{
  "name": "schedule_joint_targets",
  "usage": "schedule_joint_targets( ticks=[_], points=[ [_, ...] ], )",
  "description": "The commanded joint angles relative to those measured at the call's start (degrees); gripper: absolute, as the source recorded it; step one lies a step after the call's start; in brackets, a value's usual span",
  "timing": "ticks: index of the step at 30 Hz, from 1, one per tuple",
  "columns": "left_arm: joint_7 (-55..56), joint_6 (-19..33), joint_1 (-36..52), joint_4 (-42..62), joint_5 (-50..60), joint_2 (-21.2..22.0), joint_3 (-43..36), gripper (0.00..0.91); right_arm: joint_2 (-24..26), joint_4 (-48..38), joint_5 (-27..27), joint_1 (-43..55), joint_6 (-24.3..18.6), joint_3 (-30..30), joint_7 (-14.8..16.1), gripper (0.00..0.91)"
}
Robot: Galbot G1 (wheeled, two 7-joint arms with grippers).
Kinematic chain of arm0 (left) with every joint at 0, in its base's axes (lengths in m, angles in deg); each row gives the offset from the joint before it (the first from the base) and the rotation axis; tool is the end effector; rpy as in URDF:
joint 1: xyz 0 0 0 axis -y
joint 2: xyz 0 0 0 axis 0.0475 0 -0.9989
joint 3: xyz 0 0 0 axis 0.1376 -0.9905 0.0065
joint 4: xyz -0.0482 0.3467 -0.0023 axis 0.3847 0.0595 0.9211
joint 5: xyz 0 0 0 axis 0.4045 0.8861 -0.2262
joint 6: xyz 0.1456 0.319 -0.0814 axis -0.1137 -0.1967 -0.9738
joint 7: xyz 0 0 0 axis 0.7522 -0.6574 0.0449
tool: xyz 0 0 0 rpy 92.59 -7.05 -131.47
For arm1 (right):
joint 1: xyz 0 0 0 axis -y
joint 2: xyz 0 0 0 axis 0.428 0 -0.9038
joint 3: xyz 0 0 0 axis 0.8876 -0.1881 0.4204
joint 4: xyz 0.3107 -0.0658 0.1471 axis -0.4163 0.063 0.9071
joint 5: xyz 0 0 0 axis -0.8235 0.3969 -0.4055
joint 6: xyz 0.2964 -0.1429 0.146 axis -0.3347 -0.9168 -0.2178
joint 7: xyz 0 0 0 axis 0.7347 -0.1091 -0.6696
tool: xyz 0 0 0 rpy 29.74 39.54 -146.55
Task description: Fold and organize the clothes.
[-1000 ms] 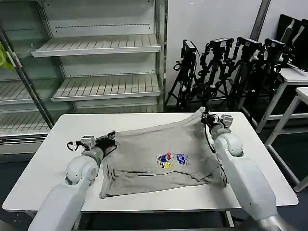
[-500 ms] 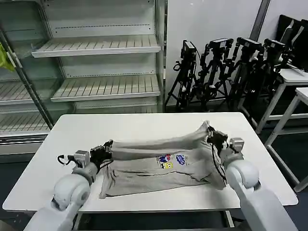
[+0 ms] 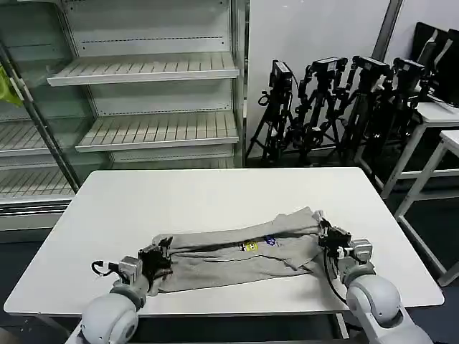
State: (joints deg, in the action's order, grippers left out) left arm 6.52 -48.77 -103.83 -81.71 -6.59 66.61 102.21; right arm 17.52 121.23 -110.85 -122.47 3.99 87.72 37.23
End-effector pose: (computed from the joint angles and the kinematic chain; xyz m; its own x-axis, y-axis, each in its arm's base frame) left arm 0.2692 0.0352 -0.2585 -0.8944 0.1411 0.4244 0.2188 0.9657 0.1400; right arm 0.3089 -0.0803 -0.2639 -0.9439 -0.0416 0.3277 -0.0646 0.9961 -0.0595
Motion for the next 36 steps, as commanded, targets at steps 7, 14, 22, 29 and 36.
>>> schedule_joint_targets(
  ticks=[7, 14, 22, 29, 36],
  points=[
    [1.2, -0.3, -2.5, -1.5, 4.1, 1.6, 1.1, 0.907, -2.2, 6.9, 1.5, -5.4, 1.8, 1.4, -0.7, 0.907],
    [4.7, 0.5, -7.9, -7.8, 2.4, 4.9, 5.0, 0.907, -2.7, 15.6, 2.1, -11.3, 0.8, 4.5, -1.4, 0.907],
    [9.2, 1.9, -13.9, -9.5, -6.0, 10.8, 7.9, 0.907, -4.4, 20.8, 2.5, -17.8, 0.3, 7.9, -1.4, 0.907],
    [9.7, 2.4, -10.9, -4.1, -8.9, 13.5, 5.8, 0.907, -5.7, 20.9, 3.2, -19.2, 0.0, 8.1, -1.6, 0.907],
    [9.9, 2.2, -9.4, -2.4, -13.9, 14.9, 4.5, 0.202, -6.2, 21.7, 3.4, -20.6, -0.2, 8.3, -1.8, 0.907]
  ],
)
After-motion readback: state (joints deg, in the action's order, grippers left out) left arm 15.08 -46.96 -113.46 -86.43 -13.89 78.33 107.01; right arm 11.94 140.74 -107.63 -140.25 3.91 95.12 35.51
